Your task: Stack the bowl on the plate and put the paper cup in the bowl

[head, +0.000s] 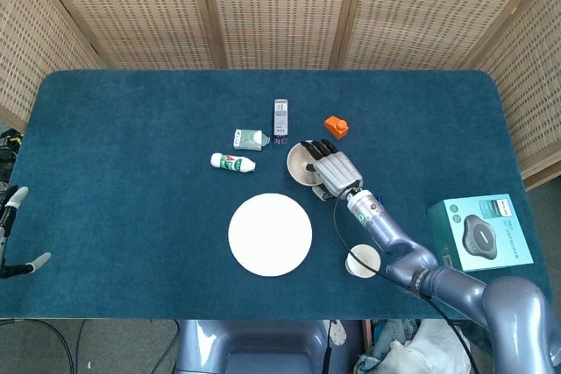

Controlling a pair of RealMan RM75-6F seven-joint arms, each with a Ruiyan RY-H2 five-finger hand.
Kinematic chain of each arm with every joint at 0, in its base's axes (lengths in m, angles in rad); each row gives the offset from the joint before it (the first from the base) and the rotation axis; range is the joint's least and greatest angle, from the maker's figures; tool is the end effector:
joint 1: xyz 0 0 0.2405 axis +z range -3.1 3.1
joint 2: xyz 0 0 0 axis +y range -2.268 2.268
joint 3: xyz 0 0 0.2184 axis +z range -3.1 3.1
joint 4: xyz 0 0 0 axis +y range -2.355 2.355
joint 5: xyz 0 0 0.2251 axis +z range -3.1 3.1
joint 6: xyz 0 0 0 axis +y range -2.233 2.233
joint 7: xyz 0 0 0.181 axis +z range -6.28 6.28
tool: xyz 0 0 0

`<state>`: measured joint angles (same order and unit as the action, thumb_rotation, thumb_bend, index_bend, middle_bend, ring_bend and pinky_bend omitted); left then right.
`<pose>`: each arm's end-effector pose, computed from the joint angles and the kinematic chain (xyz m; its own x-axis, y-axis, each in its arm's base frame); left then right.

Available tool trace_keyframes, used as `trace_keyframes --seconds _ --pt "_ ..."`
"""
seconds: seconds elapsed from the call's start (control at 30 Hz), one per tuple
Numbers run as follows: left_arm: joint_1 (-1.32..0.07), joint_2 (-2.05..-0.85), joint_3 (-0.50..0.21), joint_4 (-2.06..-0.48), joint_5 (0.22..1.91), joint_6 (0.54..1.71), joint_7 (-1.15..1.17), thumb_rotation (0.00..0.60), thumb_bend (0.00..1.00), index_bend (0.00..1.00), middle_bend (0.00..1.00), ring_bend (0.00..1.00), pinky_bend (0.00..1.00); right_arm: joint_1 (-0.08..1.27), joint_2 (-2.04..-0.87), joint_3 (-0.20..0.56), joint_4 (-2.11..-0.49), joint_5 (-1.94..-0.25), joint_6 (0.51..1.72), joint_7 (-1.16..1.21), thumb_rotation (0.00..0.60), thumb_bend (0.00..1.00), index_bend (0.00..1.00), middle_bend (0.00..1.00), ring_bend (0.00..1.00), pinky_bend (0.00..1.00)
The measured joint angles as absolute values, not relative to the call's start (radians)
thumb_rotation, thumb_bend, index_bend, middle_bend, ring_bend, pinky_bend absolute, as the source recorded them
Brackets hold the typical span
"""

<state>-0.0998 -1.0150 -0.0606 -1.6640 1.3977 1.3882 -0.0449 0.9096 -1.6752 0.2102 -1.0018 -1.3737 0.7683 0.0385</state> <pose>-0.3016 0.2219 0.1480 0.3847 0.0739 0.9201 0.9173 0.0806 -0.3900 -0.1044 -0.4278 -0.0570 0.5107 -0.2225 0.8305 -0.7934 -0.4941 0.3555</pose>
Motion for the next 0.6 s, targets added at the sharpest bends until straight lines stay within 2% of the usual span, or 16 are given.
trace_keyframes --seconds 0.3,0.6 --pt "-0.097 -1.012 -0.054 -1.670 1.418 1.400 -0.049 0.600 0.00 0.00 0.00 0.00 0.00 0.894 -1.534 0.195 -1.264 -1.461 0.860 0.031 0.600 0.43 0.65 0.00 0.00 0.00" --pt "-0.090 -1.005 -0.046 -1.672 1.443 1.420 -0.070 0.600 0.00 0.00 0.00 0.00 0.00 0.909 -1.456 0.156 -1.519 -1.519 0.851 -0.107 0.600 0.43 0.65 0.00 0.00 0.00"
